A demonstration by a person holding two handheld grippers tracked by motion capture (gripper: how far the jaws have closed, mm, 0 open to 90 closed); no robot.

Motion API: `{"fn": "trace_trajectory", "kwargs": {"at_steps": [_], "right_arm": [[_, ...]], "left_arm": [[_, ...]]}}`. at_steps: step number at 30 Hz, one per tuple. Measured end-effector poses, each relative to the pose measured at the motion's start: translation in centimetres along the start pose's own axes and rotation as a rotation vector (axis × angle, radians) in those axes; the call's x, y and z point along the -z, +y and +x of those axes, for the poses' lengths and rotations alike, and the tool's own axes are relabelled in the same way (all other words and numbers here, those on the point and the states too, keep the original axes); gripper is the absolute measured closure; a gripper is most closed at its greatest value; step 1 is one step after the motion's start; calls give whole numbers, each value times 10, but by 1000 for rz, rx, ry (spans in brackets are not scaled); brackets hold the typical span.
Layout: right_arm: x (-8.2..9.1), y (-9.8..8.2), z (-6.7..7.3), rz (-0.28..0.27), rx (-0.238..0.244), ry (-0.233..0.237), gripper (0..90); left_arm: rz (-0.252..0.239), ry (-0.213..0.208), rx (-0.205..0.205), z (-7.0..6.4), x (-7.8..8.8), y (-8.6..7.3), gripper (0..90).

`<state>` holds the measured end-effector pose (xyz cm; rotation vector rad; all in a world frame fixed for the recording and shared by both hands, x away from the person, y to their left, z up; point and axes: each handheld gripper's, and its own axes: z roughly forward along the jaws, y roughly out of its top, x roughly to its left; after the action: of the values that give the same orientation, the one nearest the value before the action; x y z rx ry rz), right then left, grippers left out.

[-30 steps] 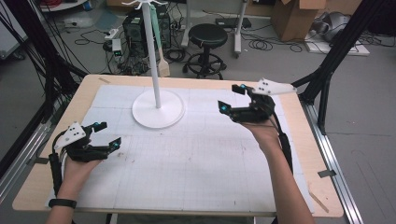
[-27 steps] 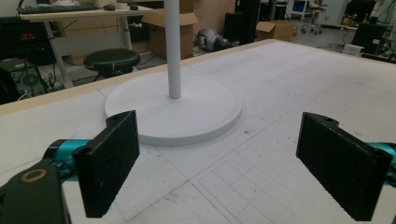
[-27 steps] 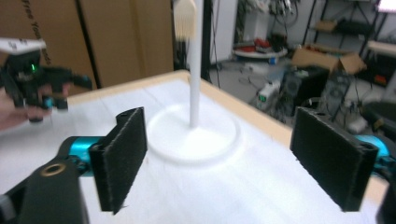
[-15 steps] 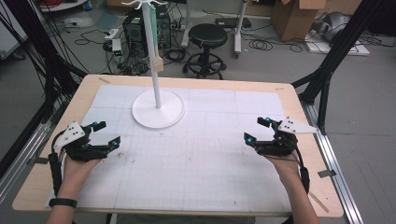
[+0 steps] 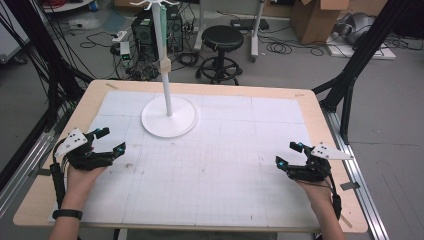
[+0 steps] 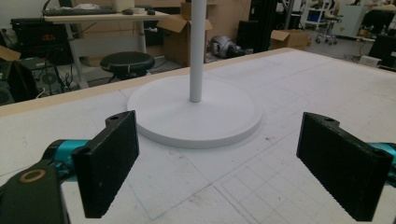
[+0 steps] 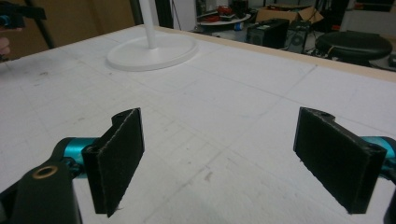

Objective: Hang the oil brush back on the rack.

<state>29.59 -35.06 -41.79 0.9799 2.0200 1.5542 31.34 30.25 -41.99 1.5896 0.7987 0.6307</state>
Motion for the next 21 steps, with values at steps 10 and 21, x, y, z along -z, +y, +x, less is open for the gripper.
{"fn": "trace_trajectory", "kwargs": {"at_steps": [10,21], "right_arm": [[0,-9,-10,32,-32,-59,154],[0,-9,-13,29,-49,-75,154]], "left_arm": [[17,5,-22,-2,-1,0,136],[19,6,-28,-4,0,1,136]]}}
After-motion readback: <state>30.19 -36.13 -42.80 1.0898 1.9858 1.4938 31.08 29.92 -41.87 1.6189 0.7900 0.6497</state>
